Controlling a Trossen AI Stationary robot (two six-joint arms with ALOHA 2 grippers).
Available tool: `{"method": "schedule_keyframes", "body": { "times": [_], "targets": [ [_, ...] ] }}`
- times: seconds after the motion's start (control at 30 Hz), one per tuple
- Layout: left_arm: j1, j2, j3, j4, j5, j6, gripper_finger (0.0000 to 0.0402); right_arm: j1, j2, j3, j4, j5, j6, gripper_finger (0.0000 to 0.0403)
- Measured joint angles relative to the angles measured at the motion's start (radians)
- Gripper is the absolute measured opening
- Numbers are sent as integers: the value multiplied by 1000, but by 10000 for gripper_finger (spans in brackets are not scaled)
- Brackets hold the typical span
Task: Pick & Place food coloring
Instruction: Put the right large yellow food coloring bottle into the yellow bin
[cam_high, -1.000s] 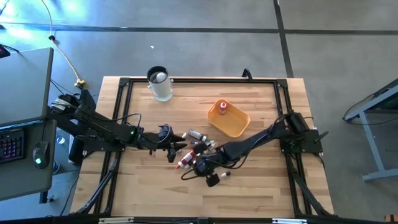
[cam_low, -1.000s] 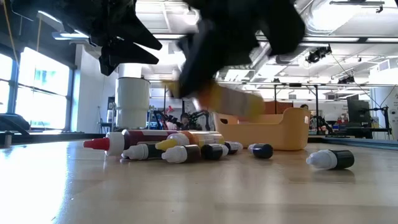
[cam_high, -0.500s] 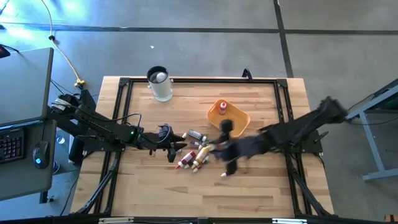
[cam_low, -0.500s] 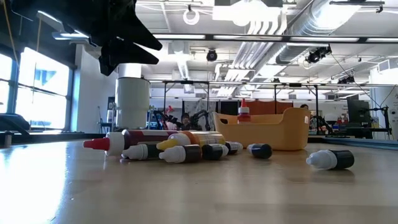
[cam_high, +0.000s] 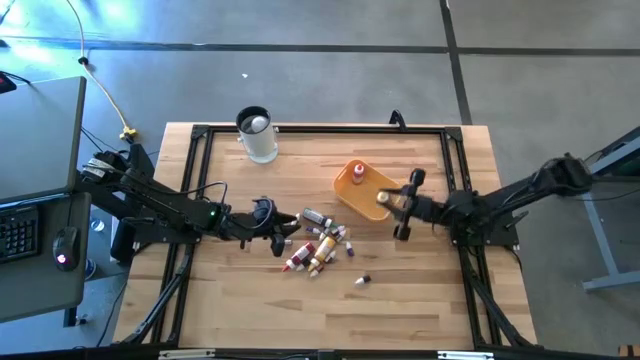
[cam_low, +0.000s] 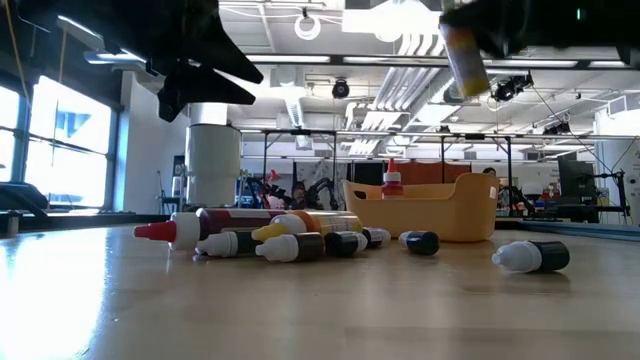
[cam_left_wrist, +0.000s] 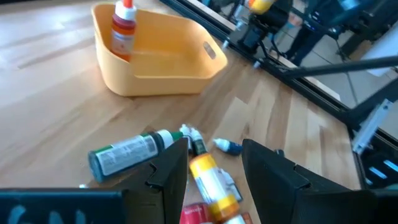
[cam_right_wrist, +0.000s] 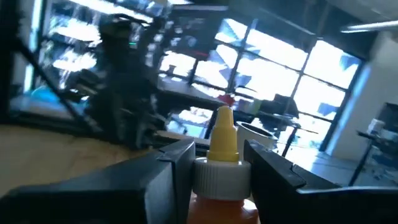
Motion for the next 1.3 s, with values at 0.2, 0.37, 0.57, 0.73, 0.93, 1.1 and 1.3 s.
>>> {"method": "schedule_keyframes", "body": {
  "times": [0.2, 0.37, 0.57, 0.73, 0.93, 1.1, 1.3],
  "targets": [
    [1, 0, 0, 0, -67, 0, 152, -183, 7, -201, 199, -119, 137, 123],
    [0, 0, 0, 3, -79, -3, 152, -288, 40, -180, 121, -210, 165, 124],
    [1, 0, -1, 5, -82, -3, 152, -394, 104, -144, 128, -335, 247, 125],
    [1, 0, -1, 1, -87, -1, 152, -425, 193, -128, 132, -370, 287, 125],
    [1, 0, -1, 0, -89, 0, 152, -425, 317, -96, 217, -384, 253, 125],
    [1, 0, -1, 3, -89, 0, 152, -437, 414, -97, 274, -370, 243, 125],
    [1, 0, 0, -2, -89, 0, 152, -463, 507, -96, 378, -363, 241, 126]
  ]
}}
